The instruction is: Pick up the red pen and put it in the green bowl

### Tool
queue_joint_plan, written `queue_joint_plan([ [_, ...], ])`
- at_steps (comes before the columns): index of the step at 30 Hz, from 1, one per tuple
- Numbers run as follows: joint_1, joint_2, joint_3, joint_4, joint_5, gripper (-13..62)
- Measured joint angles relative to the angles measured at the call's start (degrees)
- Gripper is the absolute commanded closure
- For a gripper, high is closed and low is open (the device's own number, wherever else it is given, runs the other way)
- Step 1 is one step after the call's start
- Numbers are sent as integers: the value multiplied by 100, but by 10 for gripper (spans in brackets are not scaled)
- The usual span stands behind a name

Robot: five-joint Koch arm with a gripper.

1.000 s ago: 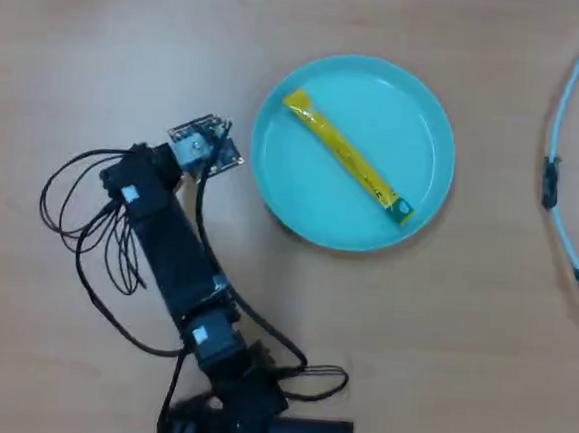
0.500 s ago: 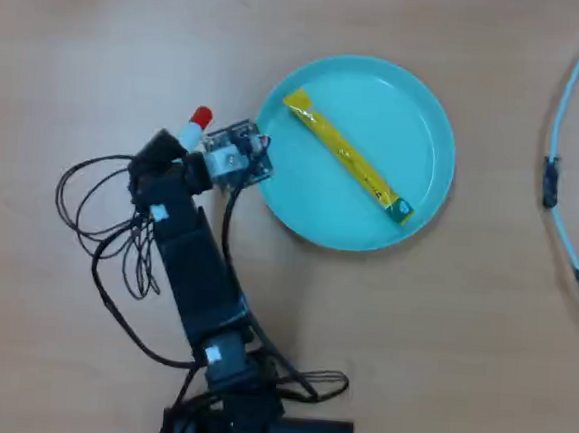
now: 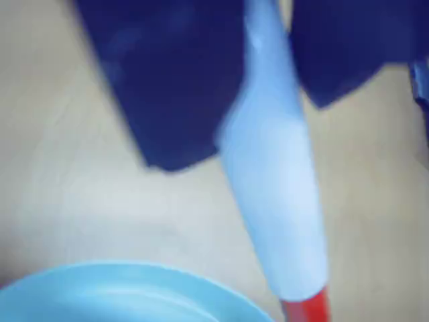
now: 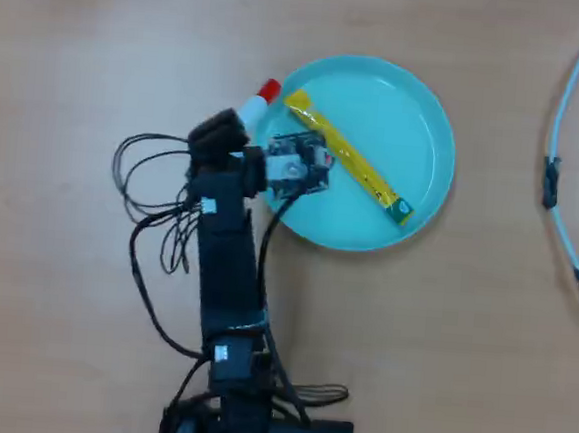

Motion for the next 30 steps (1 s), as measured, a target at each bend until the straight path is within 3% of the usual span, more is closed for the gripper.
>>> queue_joint_plan([
  [7, 1485, 0, 0, 0, 1415, 562],
  [18, 1942, -79, 0, 0, 1600, 561],
  [30, 2443, -1881, 9, -272, 1591, 562],
])
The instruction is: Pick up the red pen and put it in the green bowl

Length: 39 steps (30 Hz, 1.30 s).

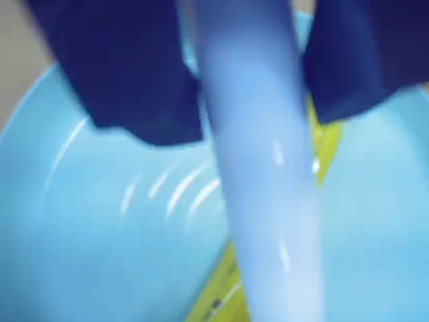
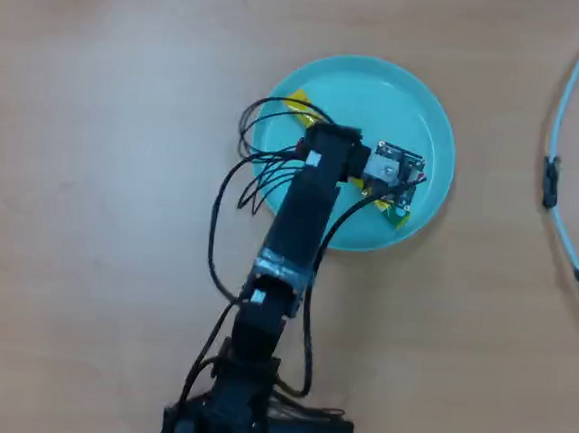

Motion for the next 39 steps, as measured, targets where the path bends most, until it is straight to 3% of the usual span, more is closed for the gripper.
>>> queue_joint_plan([
  [14, 281, -694, 0, -44, -18, 543],
  [32, 237, -1160, -9, -53, -132, 111],
  [39, 158, -1169, -9, -53, -123, 88],
])
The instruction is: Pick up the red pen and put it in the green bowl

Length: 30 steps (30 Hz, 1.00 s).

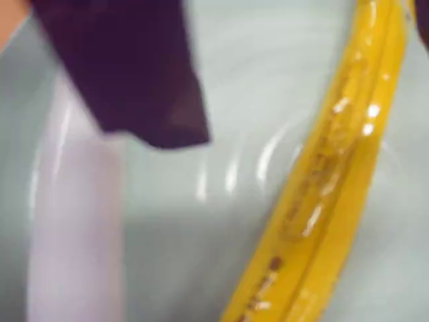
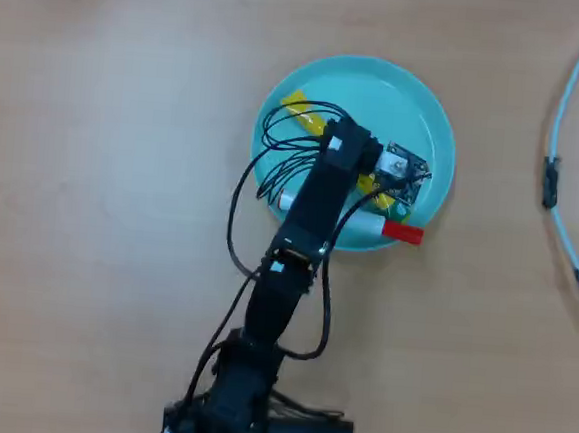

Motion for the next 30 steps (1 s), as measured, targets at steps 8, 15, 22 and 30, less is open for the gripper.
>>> queue_joint_plan([
  [8, -281, 97, 9, 492, -9, 88],
  [15, -668, 800, 853, 923, 0, 88],
  [22, -949, 2962, 3612, 167, 0, 90],
  [30, -1081, 4351, 6521, -2312, 202, 92],
])
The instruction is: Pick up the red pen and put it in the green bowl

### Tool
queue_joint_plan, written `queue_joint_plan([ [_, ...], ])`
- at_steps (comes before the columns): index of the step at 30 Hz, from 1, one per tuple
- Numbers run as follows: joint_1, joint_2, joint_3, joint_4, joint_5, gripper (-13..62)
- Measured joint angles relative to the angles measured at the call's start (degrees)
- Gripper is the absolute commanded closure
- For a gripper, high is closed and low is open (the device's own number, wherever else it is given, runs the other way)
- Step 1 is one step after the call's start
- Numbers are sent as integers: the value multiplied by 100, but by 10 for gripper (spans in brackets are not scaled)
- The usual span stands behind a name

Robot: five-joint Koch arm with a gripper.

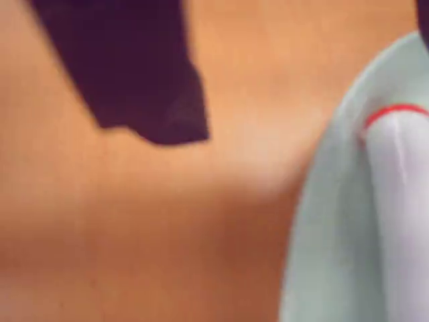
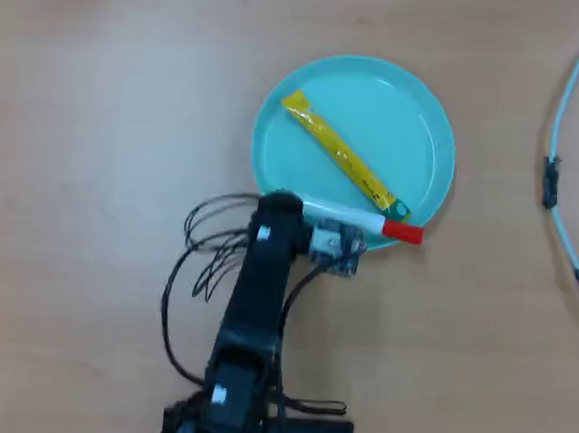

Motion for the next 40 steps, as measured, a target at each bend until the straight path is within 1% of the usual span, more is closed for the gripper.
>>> queue_joint_plan([
  [5, -211, 844, 1503, -1477, 44, 92],
  [12, -527, 1002, 3155, -3296, 62, 91],
  [16, -536, 1063, 4263, -4737, 272, 91],
  [20, -545, 1099, 4983, -6152, 281, 91],
  [23, -554, 1116, 5353, -6838, 281, 91],
  [40, -545, 1134, 5493, -7031, 281, 91],
])
